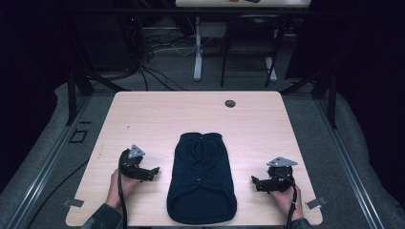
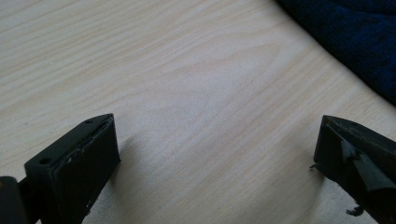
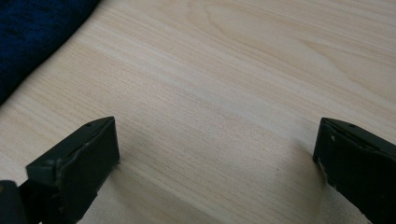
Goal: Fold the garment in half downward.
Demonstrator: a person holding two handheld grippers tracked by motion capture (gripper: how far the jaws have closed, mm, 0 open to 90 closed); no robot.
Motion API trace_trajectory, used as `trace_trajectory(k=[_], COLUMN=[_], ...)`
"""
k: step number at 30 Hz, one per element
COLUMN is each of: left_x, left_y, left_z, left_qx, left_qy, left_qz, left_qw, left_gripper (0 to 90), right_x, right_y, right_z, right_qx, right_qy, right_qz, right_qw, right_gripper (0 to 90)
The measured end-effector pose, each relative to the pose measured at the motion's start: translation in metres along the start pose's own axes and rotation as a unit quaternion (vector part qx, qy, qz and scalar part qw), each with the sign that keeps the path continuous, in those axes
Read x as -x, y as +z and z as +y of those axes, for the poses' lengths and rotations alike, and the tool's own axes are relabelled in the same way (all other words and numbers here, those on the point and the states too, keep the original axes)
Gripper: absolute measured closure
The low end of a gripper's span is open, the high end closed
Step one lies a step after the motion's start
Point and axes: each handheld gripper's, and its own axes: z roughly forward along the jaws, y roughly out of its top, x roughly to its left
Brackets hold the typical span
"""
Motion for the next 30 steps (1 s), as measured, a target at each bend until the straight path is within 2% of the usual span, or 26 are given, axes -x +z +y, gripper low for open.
trace_trajectory(k=[11,16,17,18,19,21,25,28,30], left_x=[0.0,0.0,0.0,0.0,0.0,-0.002,-0.003,-0.002,-0.001], left_y=[0.0,0.001,0.0,0.0,-0.001,-0.001,-0.004,-0.005,-0.004], left_z=[0.0,0.002,0.003,0.003,0.003,0.005,0.014,0.021,0.027], left_qx=[-0.001,-0.002,-0.007,-0.003,-0.003,-0.003,0.005,0.014,0.016], left_qy=[-0.001,-0.003,-0.006,-0.01,-0.011,-0.024,-0.023,-0.021,-0.019], left_qz=[0.0,0.0,0.007,0.012,0.01,0.004,0.006,0.001,-0.003], left_qw=[1.0,1.0,0.9999,0.9999,0.9999,0.9997,0.9997,0.9997,0.9997], left_gripper=[0.0,0.7,1.0,4.3,3.4,1.1,0.4,0.3,0.3], right_x=[0.001,0.002,0.002,-0.001,-0.003,-0.006,-0.008,-0.008,-0.007], right_y=[0.0,-0.002,-0.002,-0.004,-0.007,-0.01,-0.013,-0.015,-0.017], right_z=[0.0,0.001,0.002,0.005,0.007,0.011,0.016,0.02,0.026], right_qx=[-0.001,-0.006,-0.013,-0.022,-0.021,-0.011,-0.01,-0.003,0.015], right_qy=[-0.006,0.003,-0.002,-0.029,-0.04,-0.037,-0.039,-0.027,-0.023], right_qz=[0.004,0.001,0.005,0.0,-0.011,0.0,0.003,0.024,0.04], right_qw=[1.0,1.0,0.9999,0.9994,0.9989,0.9992,0.9992,0.9993,0.9988], right_gripper=[0.0,1.8,0.0,0.1,0.5,0.6,0.6,0.9,1.5])
